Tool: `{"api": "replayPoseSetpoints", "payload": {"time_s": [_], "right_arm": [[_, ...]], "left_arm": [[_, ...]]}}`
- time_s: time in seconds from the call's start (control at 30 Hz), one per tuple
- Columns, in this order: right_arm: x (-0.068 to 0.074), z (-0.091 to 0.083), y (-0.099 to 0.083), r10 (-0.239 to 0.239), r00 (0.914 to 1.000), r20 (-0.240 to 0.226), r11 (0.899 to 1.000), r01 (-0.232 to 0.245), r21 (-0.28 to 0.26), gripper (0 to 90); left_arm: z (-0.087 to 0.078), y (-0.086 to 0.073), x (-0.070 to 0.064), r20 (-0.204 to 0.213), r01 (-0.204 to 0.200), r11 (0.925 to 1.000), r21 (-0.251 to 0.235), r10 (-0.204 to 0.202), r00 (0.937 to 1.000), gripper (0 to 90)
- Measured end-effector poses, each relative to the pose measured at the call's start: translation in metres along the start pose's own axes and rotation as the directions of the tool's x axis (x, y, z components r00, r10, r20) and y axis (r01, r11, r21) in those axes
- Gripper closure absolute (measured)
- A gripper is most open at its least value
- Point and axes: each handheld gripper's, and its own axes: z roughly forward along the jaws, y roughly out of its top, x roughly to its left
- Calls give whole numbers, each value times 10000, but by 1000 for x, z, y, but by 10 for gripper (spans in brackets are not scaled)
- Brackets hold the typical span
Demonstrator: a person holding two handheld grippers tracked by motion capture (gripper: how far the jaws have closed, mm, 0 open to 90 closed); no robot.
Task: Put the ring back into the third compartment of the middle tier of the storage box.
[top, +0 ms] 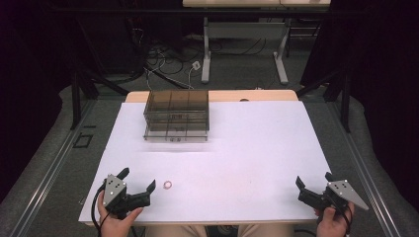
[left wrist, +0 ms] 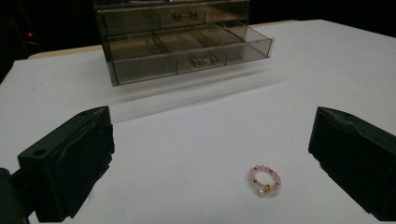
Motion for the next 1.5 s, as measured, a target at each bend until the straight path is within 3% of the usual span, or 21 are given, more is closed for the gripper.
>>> {"api": "replayPoseSetpoints", "payload": {"time_s": [0.33,0.53,0.67,0.8,1.0,1.23,1.27,1.4,1.43,1.47,1.5], "right_arm": [[1,1,-2,-35,9999,-153,9998,38,191,0],[2,1,-2,-199,9996,-200,9995,203,224,0],[2,1,-2,-146,9996,-244,9996,152,245,0],[1,0,-2,-189,9996,-213,9995,195,262,0],[1,0,-2,-162,9996,-210,9994,168,298,0],[0,1,-3,-105,9996,-257,9993,114,351,0],[0,1,-3,-122,9995,-280,9993,131,337,0],[-2,0,-2,-23,9998,-220,9990,33,457,0],[-2,0,-2,-17,9997,-237,9991,27,417,0],[-2,0,-2,-17,9997,-237,9991,27,417,0],[-3,0,-2,23,9997,-246,9992,-13,411,0]], "left_arm": [[6,4,-7,121,-193,9985,507,187,9998,10],[8,9,-9,155,-24,9941,1081,8,9999,83],[10,11,-8,282,219,9929,1171,-254,9993,99],[11,11,-8,232,218,9920,1246,-249,9994,168],[15,10,-8,170,53,9886,1503,-79,9998,177],[20,9,-8,55,-107,9824,1863,99,9999,254],[21,9,-9,117,-11,9820,1887,-12,9999,262],[24,14,-9,172,-254,9765,2140,222,9996,290],[26,17,-9,422,-231,9760,2167,143,9990,306],[26,17,-9,422,-231,9760,2167,143,9990,337],[27,20,-8,680,-56,9746,2238,-99,9976,357]]}}
